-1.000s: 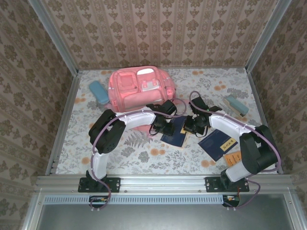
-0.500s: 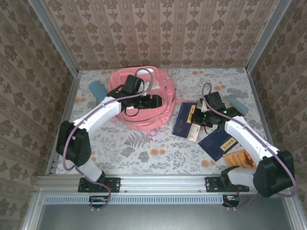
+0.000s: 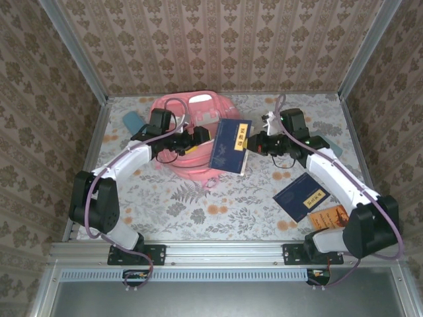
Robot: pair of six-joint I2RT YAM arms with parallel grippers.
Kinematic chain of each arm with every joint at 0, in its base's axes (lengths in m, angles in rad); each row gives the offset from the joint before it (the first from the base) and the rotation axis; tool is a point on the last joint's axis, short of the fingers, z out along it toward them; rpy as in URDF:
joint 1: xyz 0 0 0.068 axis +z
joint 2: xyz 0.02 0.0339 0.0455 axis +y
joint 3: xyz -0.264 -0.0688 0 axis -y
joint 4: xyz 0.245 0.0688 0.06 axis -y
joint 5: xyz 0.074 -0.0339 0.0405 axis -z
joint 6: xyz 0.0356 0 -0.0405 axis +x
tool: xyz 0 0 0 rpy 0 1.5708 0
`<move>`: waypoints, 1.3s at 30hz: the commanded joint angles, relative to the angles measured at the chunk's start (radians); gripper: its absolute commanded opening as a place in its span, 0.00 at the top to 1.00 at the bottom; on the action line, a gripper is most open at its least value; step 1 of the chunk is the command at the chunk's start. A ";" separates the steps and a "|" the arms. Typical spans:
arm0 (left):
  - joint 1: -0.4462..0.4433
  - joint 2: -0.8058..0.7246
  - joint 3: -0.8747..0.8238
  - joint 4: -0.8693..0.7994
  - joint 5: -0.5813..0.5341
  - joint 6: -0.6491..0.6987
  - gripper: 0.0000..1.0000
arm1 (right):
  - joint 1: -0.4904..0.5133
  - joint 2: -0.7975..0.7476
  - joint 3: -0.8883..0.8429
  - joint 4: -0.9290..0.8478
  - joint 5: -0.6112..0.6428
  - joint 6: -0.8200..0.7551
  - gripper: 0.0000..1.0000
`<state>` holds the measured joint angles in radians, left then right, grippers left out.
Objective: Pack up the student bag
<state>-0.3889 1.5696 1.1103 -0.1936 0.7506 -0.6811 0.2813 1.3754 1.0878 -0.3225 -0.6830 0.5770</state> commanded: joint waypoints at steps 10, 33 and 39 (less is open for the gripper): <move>0.029 0.036 0.048 0.078 0.181 -0.025 0.00 | 0.018 0.146 0.075 0.233 -0.259 0.131 1.00; 0.050 -0.018 -0.012 0.334 0.134 -0.234 0.96 | 0.006 0.087 0.017 0.244 0.020 0.239 0.24; 0.050 -0.065 -0.036 0.475 -0.012 -0.393 0.95 | 0.028 0.022 -0.145 0.537 0.101 0.513 0.10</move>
<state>-0.3454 1.5650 1.0756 0.1337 0.8257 -0.9577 0.2962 1.4204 0.9916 0.0284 -0.6651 0.9104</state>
